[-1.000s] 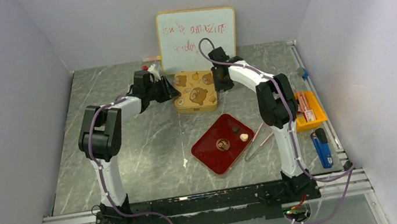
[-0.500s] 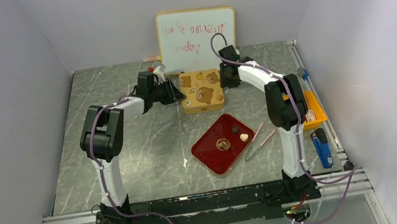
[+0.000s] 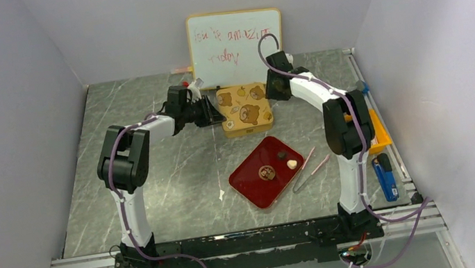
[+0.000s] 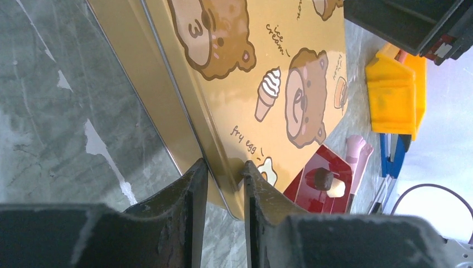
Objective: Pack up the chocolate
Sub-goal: Close the box lid on the packing box.
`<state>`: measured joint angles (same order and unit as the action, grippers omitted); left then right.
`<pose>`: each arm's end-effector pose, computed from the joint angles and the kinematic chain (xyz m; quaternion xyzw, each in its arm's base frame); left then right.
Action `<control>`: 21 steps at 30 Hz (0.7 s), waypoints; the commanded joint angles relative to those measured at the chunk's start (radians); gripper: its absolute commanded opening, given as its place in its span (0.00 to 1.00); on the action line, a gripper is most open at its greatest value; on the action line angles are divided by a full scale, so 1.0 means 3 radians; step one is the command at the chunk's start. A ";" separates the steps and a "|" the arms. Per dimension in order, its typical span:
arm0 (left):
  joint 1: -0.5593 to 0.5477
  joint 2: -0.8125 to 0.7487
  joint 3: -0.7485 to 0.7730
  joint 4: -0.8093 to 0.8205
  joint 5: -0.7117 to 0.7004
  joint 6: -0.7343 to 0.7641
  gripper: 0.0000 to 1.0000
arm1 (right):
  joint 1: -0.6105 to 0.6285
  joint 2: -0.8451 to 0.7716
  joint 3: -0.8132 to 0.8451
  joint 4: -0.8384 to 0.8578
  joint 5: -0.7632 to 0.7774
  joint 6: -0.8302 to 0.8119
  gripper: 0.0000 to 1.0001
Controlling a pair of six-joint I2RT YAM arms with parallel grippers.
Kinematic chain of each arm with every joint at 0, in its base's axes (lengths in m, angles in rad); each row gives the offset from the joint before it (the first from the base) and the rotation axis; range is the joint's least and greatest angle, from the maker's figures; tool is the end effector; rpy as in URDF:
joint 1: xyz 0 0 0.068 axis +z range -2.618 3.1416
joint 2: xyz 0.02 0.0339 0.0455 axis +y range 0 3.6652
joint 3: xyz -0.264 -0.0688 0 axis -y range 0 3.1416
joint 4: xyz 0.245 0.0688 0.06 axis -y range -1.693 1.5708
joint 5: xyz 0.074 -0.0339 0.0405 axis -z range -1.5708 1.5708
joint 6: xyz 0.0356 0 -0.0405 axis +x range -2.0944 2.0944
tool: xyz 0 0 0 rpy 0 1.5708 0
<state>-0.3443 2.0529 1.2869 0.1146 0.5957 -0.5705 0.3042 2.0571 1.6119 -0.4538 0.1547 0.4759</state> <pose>0.4101 -0.1683 0.1581 0.0327 0.8659 -0.4233 0.2644 0.4389 0.1320 0.2101 0.1061 0.9356 0.0575 0.3317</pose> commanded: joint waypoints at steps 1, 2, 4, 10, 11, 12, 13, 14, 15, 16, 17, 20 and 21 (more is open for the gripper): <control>-0.0143 0.0292 -0.0158 -0.0828 -0.0021 0.0183 0.05 | -0.0019 -0.0172 0.0101 0.0179 -0.0149 0.0106 0.41; -0.0129 0.0289 -0.0150 -0.0837 -0.0017 0.0187 0.05 | -0.0027 -0.0163 0.0116 0.0187 -0.0183 0.0108 0.41; -0.0119 0.0295 -0.0138 -0.0854 -0.0018 0.0197 0.05 | -0.0028 -0.0144 0.0156 0.0196 -0.0223 0.0113 0.42; -0.0086 0.0300 -0.0112 -0.0901 -0.0040 0.0228 0.05 | -0.0034 -0.0115 0.0319 0.0149 -0.0112 0.0062 0.40; -0.0081 0.0300 -0.0108 -0.0906 -0.0042 0.0229 0.05 | -0.0034 -0.0101 0.0364 0.0137 -0.0094 0.0027 0.38; -0.0074 0.0300 -0.0107 -0.0908 -0.0047 0.0234 0.05 | -0.0031 -0.0081 0.0442 0.0108 -0.0058 -0.0007 0.35; -0.0070 0.0301 -0.0102 -0.0909 -0.0048 0.0235 0.05 | -0.0030 -0.0052 0.0518 0.0070 -0.0023 -0.0054 0.29; -0.0067 0.0309 -0.0096 -0.0913 -0.0052 0.0235 0.05 | -0.0028 -0.0021 0.0599 0.0025 0.0002 -0.0090 0.23; -0.0069 0.0313 -0.0092 -0.0916 -0.0057 0.0235 0.05 | -0.0027 0.0009 0.0672 -0.0006 0.0021 -0.0129 0.20; -0.0067 0.0320 -0.0086 -0.0916 -0.0058 0.0235 0.05 | -0.0027 0.0048 0.0760 -0.0051 0.0031 -0.0162 0.16; -0.0066 0.0324 -0.0081 -0.0919 -0.0059 0.0237 0.05 | -0.0026 0.0088 0.0844 -0.0097 0.0040 -0.0184 0.11; -0.0064 0.0338 -0.0064 -0.0931 -0.0068 0.0235 0.05 | -0.0017 0.0196 0.1045 -0.0217 0.0057 -0.0251 0.01; -0.0062 0.0342 -0.0061 -0.0936 -0.0068 0.0235 0.05 | -0.0010 0.0228 0.1108 -0.0247 0.0053 -0.0266 0.00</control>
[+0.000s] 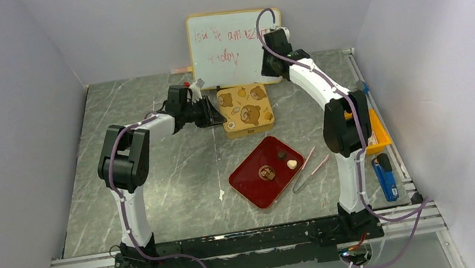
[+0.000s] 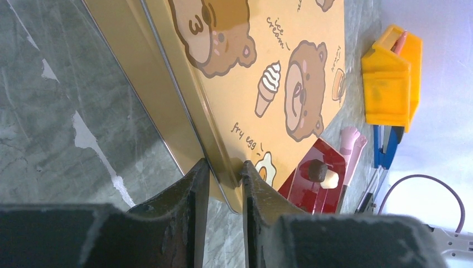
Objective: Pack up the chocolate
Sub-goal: Close the box lid on the packing box.
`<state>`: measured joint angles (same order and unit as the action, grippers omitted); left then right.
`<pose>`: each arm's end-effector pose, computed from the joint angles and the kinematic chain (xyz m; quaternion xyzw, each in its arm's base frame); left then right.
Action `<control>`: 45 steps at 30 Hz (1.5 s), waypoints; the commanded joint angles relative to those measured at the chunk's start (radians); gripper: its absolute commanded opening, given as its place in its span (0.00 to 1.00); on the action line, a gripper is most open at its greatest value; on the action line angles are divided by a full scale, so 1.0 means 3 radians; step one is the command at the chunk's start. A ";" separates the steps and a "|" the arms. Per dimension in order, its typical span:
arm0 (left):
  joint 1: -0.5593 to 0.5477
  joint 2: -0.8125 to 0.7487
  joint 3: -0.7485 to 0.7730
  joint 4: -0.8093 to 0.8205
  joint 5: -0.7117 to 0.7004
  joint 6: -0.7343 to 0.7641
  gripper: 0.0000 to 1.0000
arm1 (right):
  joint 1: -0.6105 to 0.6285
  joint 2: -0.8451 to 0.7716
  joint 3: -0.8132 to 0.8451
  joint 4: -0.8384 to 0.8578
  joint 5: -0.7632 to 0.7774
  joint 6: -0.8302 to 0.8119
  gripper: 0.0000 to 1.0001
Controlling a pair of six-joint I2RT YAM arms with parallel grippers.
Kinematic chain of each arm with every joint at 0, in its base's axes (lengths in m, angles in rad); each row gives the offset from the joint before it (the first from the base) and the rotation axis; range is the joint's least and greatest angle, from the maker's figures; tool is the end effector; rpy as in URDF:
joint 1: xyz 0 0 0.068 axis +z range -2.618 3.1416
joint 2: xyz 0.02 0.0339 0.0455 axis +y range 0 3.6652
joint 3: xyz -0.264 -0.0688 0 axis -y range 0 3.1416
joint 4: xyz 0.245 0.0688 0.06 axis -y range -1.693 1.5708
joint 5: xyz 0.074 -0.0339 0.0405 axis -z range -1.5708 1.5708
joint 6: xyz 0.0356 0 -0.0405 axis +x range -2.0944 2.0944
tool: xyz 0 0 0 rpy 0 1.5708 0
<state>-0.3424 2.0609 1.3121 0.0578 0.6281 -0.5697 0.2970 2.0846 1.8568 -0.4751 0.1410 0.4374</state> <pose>0.4110 -0.1687 0.1581 0.0331 0.8699 -0.4293 0.2405 0.4655 0.1372 0.2759 0.0930 0.9008 0.0909 0.4144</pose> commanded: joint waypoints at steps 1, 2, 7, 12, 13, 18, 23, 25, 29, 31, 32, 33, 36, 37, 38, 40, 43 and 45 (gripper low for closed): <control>-0.0071 0.0322 -0.0133 -0.0753 -0.0184 0.0237 0.05 | 0.0025 0.0170 0.0349 -0.0205 0.0105 -0.0158 0.00; -0.0071 0.0329 -0.0120 -0.0757 -0.0186 0.0237 0.05 | 0.0041 0.0209 0.0398 -0.0229 0.0109 -0.0177 0.00; -0.0071 0.0350 -0.0081 -0.0781 -0.0195 0.0242 0.05 | 0.0129 0.0395 0.0601 -0.0298 0.0130 -0.0262 0.00; -0.0071 0.0355 -0.0060 -0.0795 -0.0205 0.0242 0.05 | 0.0196 0.0711 0.0750 -0.0451 0.0072 -0.0249 0.00; -0.0069 0.0357 -0.0060 -0.0796 -0.0208 0.0246 0.05 | 0.0206 0.0773 0.0743 -0.0486 0.0072 -0.0240 0.00; -0.0057 0.0351 -0.0058 -0.0801 -0.0206 0.0247 0.05 | 0.0226 0.0863 0.0415 -0.0432 0.0051 -0.0147 0.00; -0.0045 0.0340 -0.0063 -0.0806 -0.0212 0.0253 0.05 | 0.0242 0.0747 0.0265 -0.0316 0.0095 -0.0144 0.00; -0.0042 0.0340 -0.0068 -0.0797 -0.0216 0.0248 0.05 | 0.0248 0.0690 0.0270 -0.0273 0.0105 -0.0163 0.00; -0.0045 0.0338 -0.0084 -0.0797 -0.0225 0.0252 0.05 | 0.0247 0.0592 0.0296 -0.0196 0.0133 -0.0188 0.00; -0.0045 0.0331 -0.0092 -0.0801 -0.0234 0.0256 0.05 | 0.0252 0.0530 0.0295 -0.0136 0.0137 -0.0203 0.00; -0.0045 0.0324 -0.0094 -0.0805 -0.0239 0.0253 0.05 | 0.0261 0.0489 0.0291 -0.0093 0.0152 -0.0218 0.00; -0.0045 0.0319 -0.0090 -0.0804 -0.0246 0.0253 0.05 | 0.0265 0.0451 0.0287 -0.0061 0.0173 -0.0239 0.00; -0.0041 0.0314 -0.0072 -0.0820 -0.0255 0.0258 0.05 | 0.0276 0.0362 0.0339 -0.0027 0.0232 -0.0285 0.00; -0.0039 0.0314 -0.0051 -0.0837 -0.0269 0.0266 0.05 | 0.0272 0.0334 0.0358 -0.0020 0.0238 -0.0289 0.00; -0.0040 0.0308 -0.0040 -0.0853 -0.0290 0.0268 0.05 | 0.0273 0.0317 0.0376 -0.0017 0.0245 -0.0300 0.00; -0.0037 0.0278 -0.0040 -0.0848 -0.0344 0.0259 0.07 | 0.0273 0.0290 0.0402 -0.0019 0.0240 -0.0307 0.00; -0.0016 0.0239 -0.0036 -0.0822 -0.0381 0.0225 0.11 | 0.0273 0.0267 0.0412 -0.0021 0.0239 -0.0326 0.00; 0.0005 0.0228 -0.0021 -0.0819 -0.0398 0.0206 0.13 | 0.0273 0.0249 0.0403 -0.0025 0.0235 -0.0332 0.02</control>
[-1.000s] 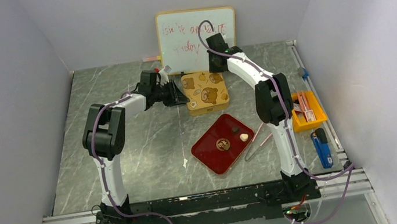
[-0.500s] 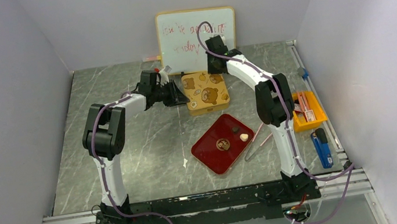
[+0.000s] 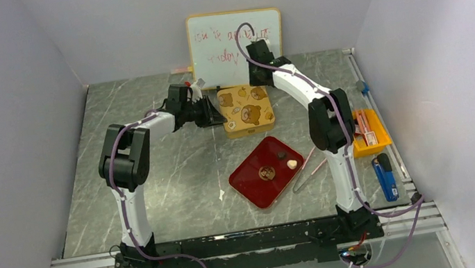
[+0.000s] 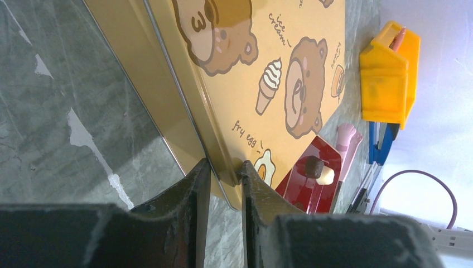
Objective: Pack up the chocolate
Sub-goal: Close the box lid on the packing box.
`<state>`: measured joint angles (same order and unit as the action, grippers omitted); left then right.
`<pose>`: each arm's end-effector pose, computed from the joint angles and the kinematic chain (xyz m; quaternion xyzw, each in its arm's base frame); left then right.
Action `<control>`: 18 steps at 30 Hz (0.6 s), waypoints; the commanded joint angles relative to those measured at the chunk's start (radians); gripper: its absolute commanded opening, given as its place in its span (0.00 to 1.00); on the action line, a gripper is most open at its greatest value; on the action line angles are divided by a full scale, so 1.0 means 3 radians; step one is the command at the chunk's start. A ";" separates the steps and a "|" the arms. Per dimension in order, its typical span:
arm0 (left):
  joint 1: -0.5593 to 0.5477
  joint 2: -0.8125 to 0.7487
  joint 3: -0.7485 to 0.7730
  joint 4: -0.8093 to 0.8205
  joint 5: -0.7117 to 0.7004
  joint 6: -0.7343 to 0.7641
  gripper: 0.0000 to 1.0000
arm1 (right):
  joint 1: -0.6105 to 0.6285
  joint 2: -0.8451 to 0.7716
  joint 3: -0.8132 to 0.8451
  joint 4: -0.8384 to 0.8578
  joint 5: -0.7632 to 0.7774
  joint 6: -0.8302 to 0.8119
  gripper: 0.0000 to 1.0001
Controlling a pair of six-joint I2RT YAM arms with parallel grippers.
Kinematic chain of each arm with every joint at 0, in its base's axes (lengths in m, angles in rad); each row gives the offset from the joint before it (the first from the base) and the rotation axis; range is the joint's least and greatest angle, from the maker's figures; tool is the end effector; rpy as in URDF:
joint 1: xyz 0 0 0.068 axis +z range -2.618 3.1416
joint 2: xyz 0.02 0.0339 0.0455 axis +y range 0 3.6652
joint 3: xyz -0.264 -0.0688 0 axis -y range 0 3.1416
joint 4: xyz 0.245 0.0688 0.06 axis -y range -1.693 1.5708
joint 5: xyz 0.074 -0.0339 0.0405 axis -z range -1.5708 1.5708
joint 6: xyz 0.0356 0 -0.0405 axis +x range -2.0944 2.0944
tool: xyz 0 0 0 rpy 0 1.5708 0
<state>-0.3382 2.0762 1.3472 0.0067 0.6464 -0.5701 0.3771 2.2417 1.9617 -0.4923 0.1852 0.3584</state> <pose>0.4149 -0.1687 0.1583 0.0299 0.8735 -0.4313 0.2238 0.4805 0.1833 0.2342 0.0274 0.9177 0.0597 0.3918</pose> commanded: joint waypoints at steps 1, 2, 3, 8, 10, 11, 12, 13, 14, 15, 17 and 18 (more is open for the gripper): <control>0.0003 0.0168 -0.0129 -0.0643 -0.0466 0.0197 0.13 | 0.0006 -0.0285 0.0040 0.0033 0.0081 -0.0075 0.03; 0.0013 0.0163 -0.0125 -0.0633 -0.0472 0.0187 0.14 | 0.0008 -0.0295 0.0026 0.0035 0.0078 -0.0077 0.05; 0.0021 0.0154 -0.0109 -0.0635 -0.0484 0.0179 0.15 | 0.0006 -0.0302 0.0015 0.0032 0.0071 -0.0080 0.06; 0.0062 0.0171 0.0044 -0.0697 -0.0540 0.0187 0.19 | 0.0006 -0.0371 -0.0064 0.0051 0.0059 -0.0102 0.09; 0.0073 0.0187 0.0107 -0.0724 -0.0562 0.0199 0.26 | 0.0006 -0.0406 -0.0102 0.0062 0.0058 -0.0112 0.10; 0.0078 0.0196 0.0129 -0.0725 -0.0580 0.0194 0.29 | 0.0007 -0.0421 -0.0117 0.0063 0.0058 -0.0118 0.11; 0.0081 0.0194 0.0142 -0.0717 -0.0598 0.0187 0.32 | 0.0007 -0.0430 -0.0130 0.0070 0.0058 -0.0119 0.11; 0.0084 0.0188 0.0147 -0.0700 -0.0606 0.0169 0.35 | 0.0006 -0.0449 -0.0143 0.0070 0.0048 -0.0125 0.12; 0.0089 0.0176 0.0151 -0.0685 -0.0616 0.0151 0.39 | 0.0006 -0.0462 -0.0158 0.0080 0.0045 -0.0130 0.13; 0.0093 0.0161 0.0153 -0.0662 -0.0631 0.0129 0.43 | 0.0007 -0.0480 -0.0169 0.0088 0.0045 -0.0141 0.14; 0.0097 0.0128 0.0154 -0.0619 -0.0672 0.0107 0.51 | 0.0006 -0.0504 -0.0190 0.0095 0.0046 -0.0156 0.16; 0.0102 0.0101 0.0157 -0.0604 -0.0696 0.0094 0.54 | 0.0007 -0.0515 -0.0193 0.0095 0.0050 -0.0158 0.17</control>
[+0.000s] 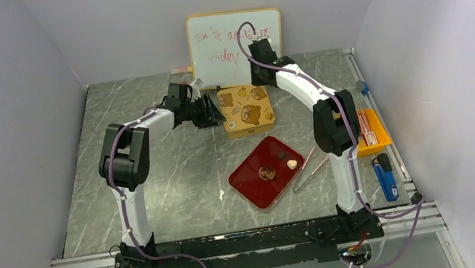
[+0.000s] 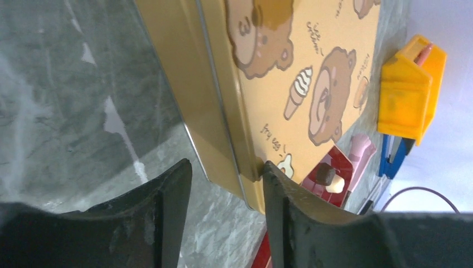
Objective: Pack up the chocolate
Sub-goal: Close the box lid on the packing box.
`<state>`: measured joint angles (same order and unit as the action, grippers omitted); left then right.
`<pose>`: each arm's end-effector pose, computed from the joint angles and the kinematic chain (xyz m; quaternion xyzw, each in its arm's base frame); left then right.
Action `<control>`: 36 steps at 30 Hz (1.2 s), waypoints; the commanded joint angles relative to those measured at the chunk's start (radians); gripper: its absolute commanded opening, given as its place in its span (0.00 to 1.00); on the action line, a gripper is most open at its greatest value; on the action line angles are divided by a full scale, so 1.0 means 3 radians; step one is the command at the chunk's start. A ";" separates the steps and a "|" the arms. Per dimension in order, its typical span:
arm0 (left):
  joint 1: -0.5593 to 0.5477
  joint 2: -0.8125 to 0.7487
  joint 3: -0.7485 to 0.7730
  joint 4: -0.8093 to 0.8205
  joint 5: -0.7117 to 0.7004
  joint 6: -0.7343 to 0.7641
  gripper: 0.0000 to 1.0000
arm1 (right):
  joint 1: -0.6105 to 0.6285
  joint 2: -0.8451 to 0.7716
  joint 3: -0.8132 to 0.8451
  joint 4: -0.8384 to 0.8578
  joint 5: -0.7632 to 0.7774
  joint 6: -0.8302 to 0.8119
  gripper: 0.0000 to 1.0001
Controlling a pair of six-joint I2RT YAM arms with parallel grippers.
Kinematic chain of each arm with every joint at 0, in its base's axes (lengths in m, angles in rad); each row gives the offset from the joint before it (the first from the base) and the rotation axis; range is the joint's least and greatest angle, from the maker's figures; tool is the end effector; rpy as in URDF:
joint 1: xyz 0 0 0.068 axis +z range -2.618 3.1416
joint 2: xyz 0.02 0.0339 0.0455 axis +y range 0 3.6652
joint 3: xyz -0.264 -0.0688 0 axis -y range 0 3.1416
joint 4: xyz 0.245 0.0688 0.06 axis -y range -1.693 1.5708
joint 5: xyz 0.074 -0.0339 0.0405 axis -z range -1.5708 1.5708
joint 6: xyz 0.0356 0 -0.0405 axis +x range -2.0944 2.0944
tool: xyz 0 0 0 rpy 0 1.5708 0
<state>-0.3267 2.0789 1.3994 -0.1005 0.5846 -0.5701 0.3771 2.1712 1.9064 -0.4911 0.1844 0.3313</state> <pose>0.4203 -0.1632 0.1639 0.0029 0.8906 -0.3995 0.2171 0.4679 0.1783 0.2504 0.0155 0.9148 0.0576 0.3994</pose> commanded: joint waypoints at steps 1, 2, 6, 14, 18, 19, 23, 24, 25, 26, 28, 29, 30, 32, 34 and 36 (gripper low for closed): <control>0.0068 0.0077 -0.0017 -0.0233 -0.0512 0.0082 0.57 | 0.0006 -0.0289 -0.0009 0.0088 0.0059 -0.0074 0.19; 0.0074 0.0056 -0.0016 -0.0210 -0.0532 0.0064 0.58 | 0.0006 -0.0306 -0.0016 0.0091 0.0070 -0.0076 0.19; 0.0109 -0.0089 -0.0041 -0.0140 -0.0608 0.0018 0.60 | 0.0004 -0.0374 -0.0046 0.0064 0.0189 -0.0061 0.24; 0.0148 -0.0488 -0.0418 0.0165 -0.0869 -0.0151 0.60 | -0.0054 -0.0598 -0.0405 0.0027 0.0451 0.0049 0.26; 0.0158 -0.0626 -0.0597 0.0261 -0.0974 -0.0201 0.60 | -0.0101 -0.0709 -0.0663 0.0033 0.0465 0.0092 0.25; 0.0158 -0.0638 -0.0613 0.0263 -0.0980 -0.0206 0.60 | -0.0106 -0.0752 -0.0747 0.0075 0.0453 0.0098 0.25; 0.0159 -0.0651 -0.0664 0.0270 -0.1005 -0.0223 0.59 | -0.0140 -0.0864 -0.0928 0.0115 0.0455 0.0112 0.25; 0.0159 -0.0654 -0.0669 0.0265 -0.1013 -0.0222 0.59 | -0.0151 -0.0870 -0.0954 0.0110 0.0459 0.0119 0.25; 0.0155 -0.0663 -0.0674 0.0265 -0.1019 -0.0225 0.59 | -0.0165 -0.0876 -0.0977 0.0099 0.0453 0.0126 0.25; 0.0154 -0.0669 -0.0680 0.0261 -0.1024 -0.0222 0.59 | -0.0170 -0.0881 -0.1004 0.0096 0.0439 0.0128 0.25; 0.0153 -0.0671 -0.0675 0.0233 -0.1036 -0.0218 0.59 | -0.0177 -0.0882 -0.1072 0.0105 0.0418 0.0132 0.24; 0.0153 -0.0669 -0.0675 0.0229 -0.1030 -0.0221 0.59 | -0.0175 -0.0878 -0.1095 0.0105 0.0403 0.0139 0.24; 0.0153 -0.0671 -0.0680 0.0229 -0.1027 -0.0223 0.59 | -0.0176 -0.0873 -0.1117 0.0108 0.0391 0.0144 0.24; 0.0153 -0.0675 -0.0693 0.0235 -0.1027 -0.0228 0.59 | -0.0176 -0.0864 -0.1161 0.0106 0.0379 0.0146 0.24; 0.0148 -0.0660 -0.0697 0.0228 -0.1013 -0.0233 0.59 | -0.0176 -0.0852 -0.1196 0.0104 0.0361 0.0146 0.24; 0.0135 -0.0649 -0.0694 0.0228 -0.1016 -0.0236 0.59 | -0.0174 -0.0830 -0.1226 0.0098 0.0319 0.0152 0.24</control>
<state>-0.2783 1.9320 1.1988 -0.0566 0.2893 -0.6258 0.3275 1.9644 1.5528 -0.4839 0.2935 0.3630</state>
